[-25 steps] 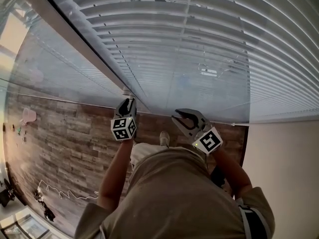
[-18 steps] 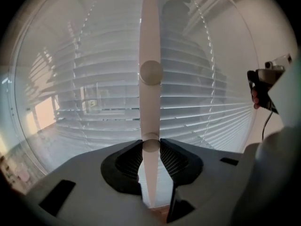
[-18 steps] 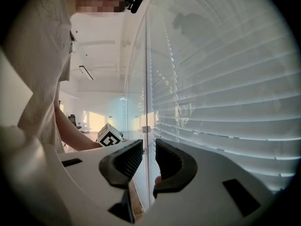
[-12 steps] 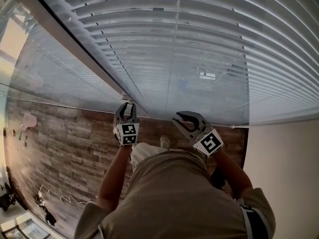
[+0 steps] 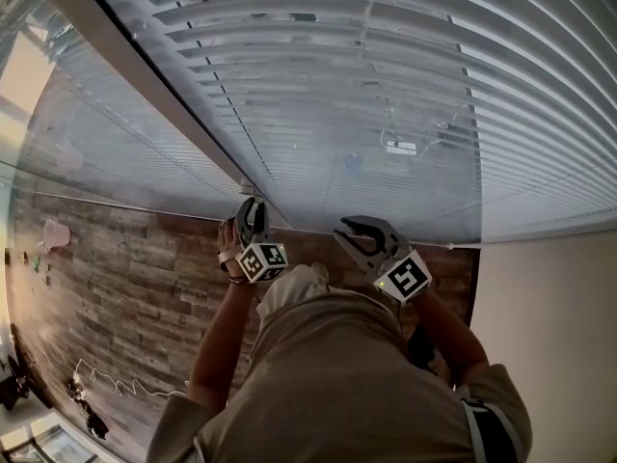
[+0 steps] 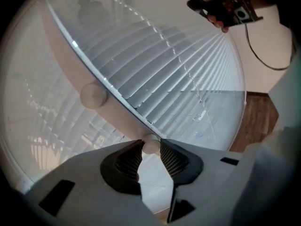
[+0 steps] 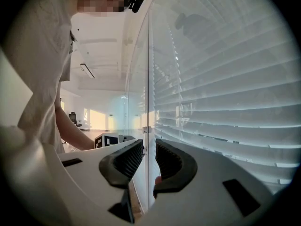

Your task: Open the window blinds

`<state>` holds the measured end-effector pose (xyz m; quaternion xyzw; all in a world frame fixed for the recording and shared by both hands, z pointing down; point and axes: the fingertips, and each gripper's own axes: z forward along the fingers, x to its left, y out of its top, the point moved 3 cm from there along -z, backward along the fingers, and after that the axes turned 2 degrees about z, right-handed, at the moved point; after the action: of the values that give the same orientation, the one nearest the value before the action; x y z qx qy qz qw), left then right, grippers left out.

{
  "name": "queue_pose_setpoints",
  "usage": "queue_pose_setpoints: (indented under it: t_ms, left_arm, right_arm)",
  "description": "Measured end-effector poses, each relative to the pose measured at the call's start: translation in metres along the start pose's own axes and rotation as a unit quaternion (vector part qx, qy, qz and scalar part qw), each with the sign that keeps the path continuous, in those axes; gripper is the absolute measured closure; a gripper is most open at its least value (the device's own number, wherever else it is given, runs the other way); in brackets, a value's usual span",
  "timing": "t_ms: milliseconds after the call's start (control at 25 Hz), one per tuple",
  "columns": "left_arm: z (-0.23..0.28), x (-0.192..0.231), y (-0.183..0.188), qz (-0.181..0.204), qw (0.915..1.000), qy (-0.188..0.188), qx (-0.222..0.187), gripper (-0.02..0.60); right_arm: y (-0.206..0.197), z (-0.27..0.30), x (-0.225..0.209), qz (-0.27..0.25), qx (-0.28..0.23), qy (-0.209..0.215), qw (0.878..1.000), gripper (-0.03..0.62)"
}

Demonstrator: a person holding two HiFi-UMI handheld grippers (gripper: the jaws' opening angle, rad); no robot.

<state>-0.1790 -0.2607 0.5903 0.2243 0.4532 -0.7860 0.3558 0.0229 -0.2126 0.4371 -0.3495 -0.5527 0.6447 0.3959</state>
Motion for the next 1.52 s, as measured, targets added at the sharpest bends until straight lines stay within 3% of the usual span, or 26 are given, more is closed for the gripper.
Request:
queue_pose_setpoints:
  t_ms: [120,240,400,480,560,600,640,680,720,760,840,880,920,960,1000,1040,1080,1240,1320,1400,1520]
  left_arm:
    - [-0.001,0.002,0.004,0.055,0.9984,0.012,0.006,0.451]
    - [-0.001,-0.007,0.001,0.076,0.9967,0.021,0.018,0.449]
    - [-0.001,-0.014,0.001,0.15,0.9876,0.032,0.032,0.45]
    - [-0.001,-0.015,0.001,0.168,0.985,0.027,0.029,0.448]
    - [-0.002,-0.012,0.0,0.137,0.9905,0.009,0.015,0.437]
    - [-0.005,-0.011,-0.001,0.094,0.9955,-0.01,0.003,0.418]
    - [-0.009,-0.009,-0.001,0.027,0.9988,-0.039,-0.01,0.408]
    - [-0.014,-0.007,0.0,-0.065,0.9945,-0.079,-0.026,0.407]
    - [-0.018,-0.004,0.001,-0.17,0.9769,-0.122,-0.042,0.393]
    - [-0.02,0.001,0.001,-0.277,0.945,-0.163,-0.058,0.391]
    - [-0.019,0.01,-0.002,-0.459,0.8554,-0.227,-0.082,0.39]
    - [-0.014,0.012,-0.006,-0.522,0.811,-0.248,-0.089,0.39]
    - [-0.008,0.013,-0.011,-0.569,0.7739,-0.262,-0.093,0.387]
    - [-0.002,0.012,-0.016,-0.601,0.7461,-0.27,-0.094,0.387]
    - [0.002,0.01,-0.021,-0.621,0.7286,-0.272,-0.094,0.387]
    - [0.003,0.008,-0.024,-0.631,0.7212,-0.27,-0.091,0.387]
    - [0.003,0.004,-0.027,-0.633,0.7223,-0.265,-0.088,0.388]
    - [0.005,0.006,-0.03,-0.609,0.7552,-0.232,-0.073,0.388]
    - [0.005,0.015,-0.027,-0.598,0.7655,-0.225,-0.077,0.394]
    - [0.001,0.018,-0.026,-0.594,0.7684,-0.223,-0.083,0.414]
    - [-0.008,0.009,-0.029,-0.597,0.7654,-0.224,-0.088,0.422]
  right_arm:
    - [0.002,0.001,0.002,0.003,0.006,-0.004,1.0,0.507]
    - [-0.01,0.0,0.003,0.003,0.009,-0.012,1.0,0.507]
    - [-0.009,0.002,0.007,0.017,0.01,-0.023,1.0,0.508]
    - [-0.008,0.004,0.009,0.023,0.018,-0.027,0.999,0.508]
    - [-0.007,0.01,0.011,0.023,0.023,-0.031,0.999,0.507]
    - [-0.005,0.012,0.013,0.021,0.024,-0.031,0.999,0.507]
    - [-0.004,0.013,0.014,0.02,0.026,-0.032,0.999,0.507]
    - [-0.002,0.013,0.015,0.02,0.028,-0.033,0.999,0.507]
    - [0.001,0.012,0.015,0.021,0.03,-0.034,0.999,0.507]
    - [0.005,0.013,0.015,0.021,0.033,-0.035,0.999,0.507]
    - [0.008,0.018,0.022,0.022,0.042,-0.036,0.998,0.507]
    - [0.007,0.023,0.026,0.027,0.047,-0.036,0.998,0.507]
    - [0.003,0.029,0.029,0.031,0.051,-0.036,0.998,0.507]
    - [-0.001,0.033,0.031,0.034,0.052,-0.036,0.997,0.507]
    - [-0.007,0.036,0.034,0.034,0.053,-0.036,0.997,0.507]
    - [-0.012,0.037,0.037,0.032,0.055,-0.036,0.997,0.507]
    - [-0.018,0.037,0.04,0.029,0.057,-0.038,0.997,0.507]
    - [-0.01,0.037,0.049,0.017,0.034,-0.034,0.999,0.507]
    - [0.008,0.04,0.048,0.006,0.018,-0.026,0.999,0.508]
    - [0.021,0.036,0.047,0.003,0.008,-0.024,1.0,0.507]
    - [0.022,0.024,0.051,0.027,0.003,-0.029,0.999,0.507]
